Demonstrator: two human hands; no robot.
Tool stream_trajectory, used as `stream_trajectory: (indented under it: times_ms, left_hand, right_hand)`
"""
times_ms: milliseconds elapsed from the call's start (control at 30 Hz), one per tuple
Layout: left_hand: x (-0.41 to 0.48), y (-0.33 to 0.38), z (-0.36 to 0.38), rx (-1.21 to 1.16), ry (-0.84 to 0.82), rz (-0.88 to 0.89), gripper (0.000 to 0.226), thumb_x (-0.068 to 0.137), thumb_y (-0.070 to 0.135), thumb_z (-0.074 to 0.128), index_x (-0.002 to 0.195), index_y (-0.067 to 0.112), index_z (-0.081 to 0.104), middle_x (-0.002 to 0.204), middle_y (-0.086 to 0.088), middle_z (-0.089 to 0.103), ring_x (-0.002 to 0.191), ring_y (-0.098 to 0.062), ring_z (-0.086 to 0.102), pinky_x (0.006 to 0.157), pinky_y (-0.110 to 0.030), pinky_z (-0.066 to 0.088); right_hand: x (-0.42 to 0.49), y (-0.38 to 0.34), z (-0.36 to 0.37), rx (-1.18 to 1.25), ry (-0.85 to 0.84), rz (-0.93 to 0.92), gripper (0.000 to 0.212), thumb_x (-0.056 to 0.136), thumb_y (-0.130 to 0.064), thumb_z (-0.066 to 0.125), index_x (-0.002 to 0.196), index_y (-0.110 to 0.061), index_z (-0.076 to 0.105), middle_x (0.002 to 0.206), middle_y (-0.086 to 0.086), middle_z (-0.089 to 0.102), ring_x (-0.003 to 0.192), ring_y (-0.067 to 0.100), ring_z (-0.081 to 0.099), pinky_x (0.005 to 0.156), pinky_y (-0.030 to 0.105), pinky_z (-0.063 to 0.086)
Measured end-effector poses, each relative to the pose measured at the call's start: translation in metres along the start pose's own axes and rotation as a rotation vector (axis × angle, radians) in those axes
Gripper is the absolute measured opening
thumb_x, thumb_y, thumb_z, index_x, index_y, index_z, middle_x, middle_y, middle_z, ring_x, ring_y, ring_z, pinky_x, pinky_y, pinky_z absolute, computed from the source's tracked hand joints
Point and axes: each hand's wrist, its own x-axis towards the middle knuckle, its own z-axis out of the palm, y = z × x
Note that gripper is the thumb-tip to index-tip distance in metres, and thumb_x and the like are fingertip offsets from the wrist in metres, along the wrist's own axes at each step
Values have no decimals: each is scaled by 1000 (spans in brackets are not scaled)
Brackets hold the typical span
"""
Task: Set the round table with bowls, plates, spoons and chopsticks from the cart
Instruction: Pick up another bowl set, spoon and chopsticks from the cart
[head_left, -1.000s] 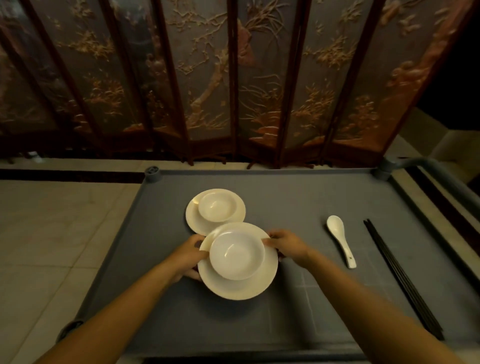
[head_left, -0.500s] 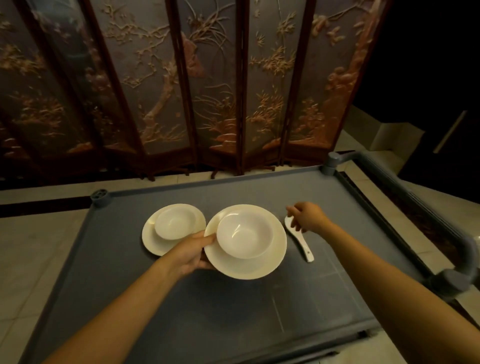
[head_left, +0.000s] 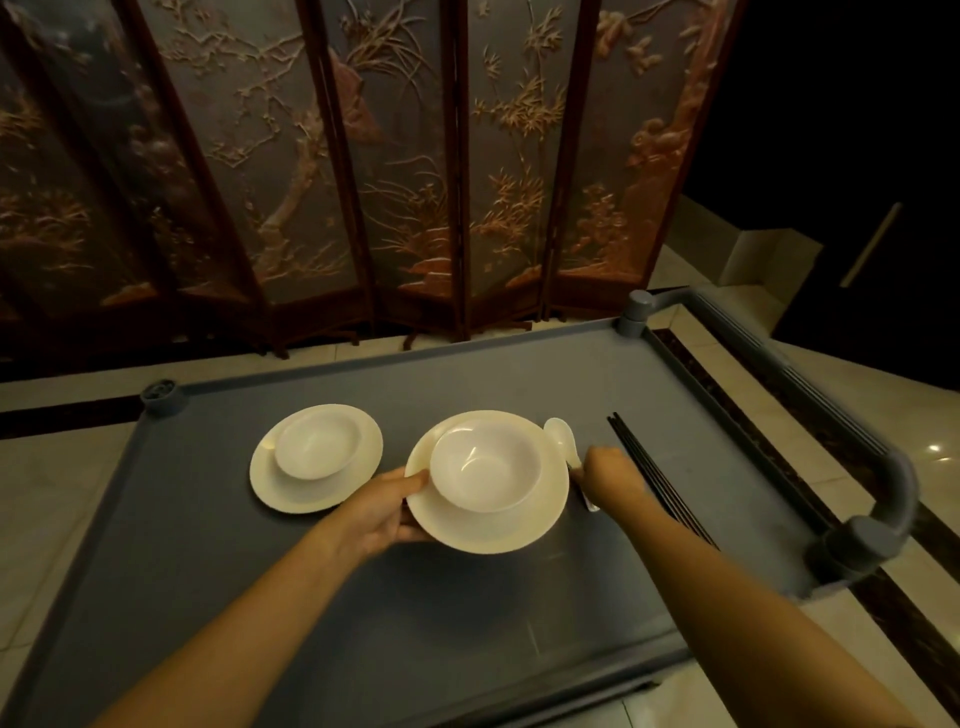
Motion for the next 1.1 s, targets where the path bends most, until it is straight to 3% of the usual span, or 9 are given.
stream_trajectory:
  times_ms: [167,233,367,433,533,633,767,933,1100]
  left_hand:
    - [0,-3,6,-1,0,-22,15,92,28,55,105,29,62,108,-5,69,99,-24,66,62,-39,59]
    - [1,-3,9,-2,-2,-24,16,92,28,54,106,29,62,109,-5,68,100,-24,65,63,-40,59]
    - [1,-3,16,-20,-4,-25,16,92,26,54,107,28,61,111,-6,68,102,-25,64,65,-41,60]
    - [1,-3,19,-24,-7,-24,17,92,26,54,108,27,61,111,-6,67,102,-26,64,66,-42,60]
    - [3,-1,25,-31,-9,-19,18,93,25,53,109,26,60,112,-6,66,103,-25,64,64,-40,60]
    - [8,-2,33,-36,-9,-18,23,94,25,51,116,24,57,116,-7,65,107,-26,62,68,-42,59]
    - [17,-4,45,-25,-15,-28,28,93,25,53,120,22,55,117,-9,64,106,-27,62,68,-43,58]
    - [28,-7,57,-11,-40,-37,24,93,25,53,116,22,58,112,-8,66,104,-26,63,66,-42,59]
    - [36,-9,67,8,-39,-42,22,93,25,53,114,20,58,106,-6,67,98,-24,64,65,-39,58]
  right_hand:
    - [-3,4,-2,-37,53,-21,22,90,-18,54,106,-4,60,101,13,66,94,30,66,73,35,51]
    - [-3,8,-5,35,81,-34,25,92,-16,52,112,-3,51,112,17,62,101,34,62,80,40,51]
    - [-4,21,-17,202,87,-7,33,92,-26,53,114,-3,43,114,17,57,104,35,58,84,43,49]
    - [-5,36,-28,236,153,37,29,92,-22,53,112,-3,45,111,18,58,99,34,59,81,42,48]
    - [-7,70,-45,167,250,122,23,92,-31,51,94,-8,53,88,13,60,74,27,54,61,33,42]
    - [-9,103,-53,101,169,162,31,95,-34,45,85,-8,59,73,7,55,66,22,52,56,29,42]
    - [-15,132,-45,92,70,100,37,98,-31,38,97,-3,63,83,12,58,78,27,56,69,33,45]
    - [-22,144,-37,139,0,35,25,96,-25,46,95,-2,58,80,9,54,78,25,52,64,30,41]
    - [-25,140,-33,106,-69,11,26,95,-26,49,105,-3,54,105,18,60,84,26,52,70,33,41]
